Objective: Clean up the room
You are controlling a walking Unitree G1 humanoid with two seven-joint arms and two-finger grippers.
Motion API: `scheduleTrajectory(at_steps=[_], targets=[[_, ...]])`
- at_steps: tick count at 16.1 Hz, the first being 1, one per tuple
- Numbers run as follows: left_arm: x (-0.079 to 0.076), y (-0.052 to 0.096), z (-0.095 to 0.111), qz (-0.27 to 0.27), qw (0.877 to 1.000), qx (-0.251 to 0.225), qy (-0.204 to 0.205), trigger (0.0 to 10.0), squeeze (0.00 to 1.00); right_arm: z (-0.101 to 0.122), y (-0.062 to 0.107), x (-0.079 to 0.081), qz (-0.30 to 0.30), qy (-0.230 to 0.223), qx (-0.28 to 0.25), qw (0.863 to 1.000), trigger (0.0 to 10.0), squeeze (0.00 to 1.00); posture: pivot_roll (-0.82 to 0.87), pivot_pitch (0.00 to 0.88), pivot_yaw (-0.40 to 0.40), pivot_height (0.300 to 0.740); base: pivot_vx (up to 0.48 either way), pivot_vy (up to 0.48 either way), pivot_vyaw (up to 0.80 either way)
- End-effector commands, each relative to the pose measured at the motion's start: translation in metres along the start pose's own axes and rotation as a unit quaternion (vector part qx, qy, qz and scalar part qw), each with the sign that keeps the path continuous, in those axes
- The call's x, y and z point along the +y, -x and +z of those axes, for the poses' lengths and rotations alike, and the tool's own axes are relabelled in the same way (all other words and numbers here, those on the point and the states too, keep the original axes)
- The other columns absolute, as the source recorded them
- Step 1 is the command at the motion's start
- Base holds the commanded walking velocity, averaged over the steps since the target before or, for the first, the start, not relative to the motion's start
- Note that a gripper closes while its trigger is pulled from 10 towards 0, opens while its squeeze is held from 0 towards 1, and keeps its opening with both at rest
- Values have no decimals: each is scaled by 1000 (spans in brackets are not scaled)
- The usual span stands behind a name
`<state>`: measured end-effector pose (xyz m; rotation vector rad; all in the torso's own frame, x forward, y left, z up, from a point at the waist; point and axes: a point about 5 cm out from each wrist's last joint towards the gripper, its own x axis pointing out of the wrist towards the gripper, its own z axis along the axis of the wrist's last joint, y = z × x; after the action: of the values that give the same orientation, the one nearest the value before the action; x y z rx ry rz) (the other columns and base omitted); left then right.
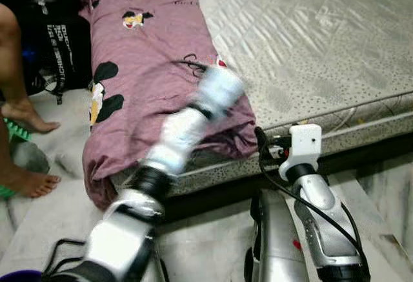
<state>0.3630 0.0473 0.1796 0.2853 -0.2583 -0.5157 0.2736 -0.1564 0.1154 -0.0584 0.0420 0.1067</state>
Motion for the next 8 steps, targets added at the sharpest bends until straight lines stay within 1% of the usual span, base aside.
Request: scheduleTrajectory(at_steps=[1, 2, 3, 4, 5, 6, 7, 8], targets=[[11, 8, -16, 34, 999, 34, 24, 10000, 1000, -3, 1, 1, 1, -1, 4, 1000, 10000, 0, -40, 24, 38, 493, 0, 0, 0], [20, 13, -31, 47, 995, 79, 43, 10000, 1000, -3, 2, 1, 1, -1, 4, 1000, 10000, 0, -46, 27, 37, 493, 0, 0, 0], [33, 23, -57, 55, 984, 160, 54, 10000, 1000, -2, 3, 0, 0, 0, 4, 1000, 10000, 0, -51, 31, 36, 493, 0, 0, 0], [34, 27, -67, 39, 978, 196, 53, 10000, 1000, -2, 3, 0, -1, 0, 4, 1000, 10000, 0, -58, 35, 33, 493, 0, 0, 0], [38, 31, -76, 32, 971, 230, 51, 10000, 1000, -2, 4, -1, -1, 1, 5, 1000, 10000, 0, -60, 36, 33, 493, 0, 0, 0], [40, 35, -83, 29, 964, 255, 63, 10000, 1000, -2, 5, -2, -1, 2, 7, 1000, 10000, 0, -75, 39, 33, 493, 0, 0, 0], [40, 37, -86, 29, 961, 266, 75, 10000, 1000, -3, 5, -2, -1, 3, 7, 1000, 10000, 0, -78, 40, 33, 493, 0, 0, 0], [33, 46, -99, 2, 949, 308, 71, 10000, 1000, -2, 7, -4, -2, 5, 8, 1000, 10000, 0, -85, 41, 35, 493, 0, 0, 0]])
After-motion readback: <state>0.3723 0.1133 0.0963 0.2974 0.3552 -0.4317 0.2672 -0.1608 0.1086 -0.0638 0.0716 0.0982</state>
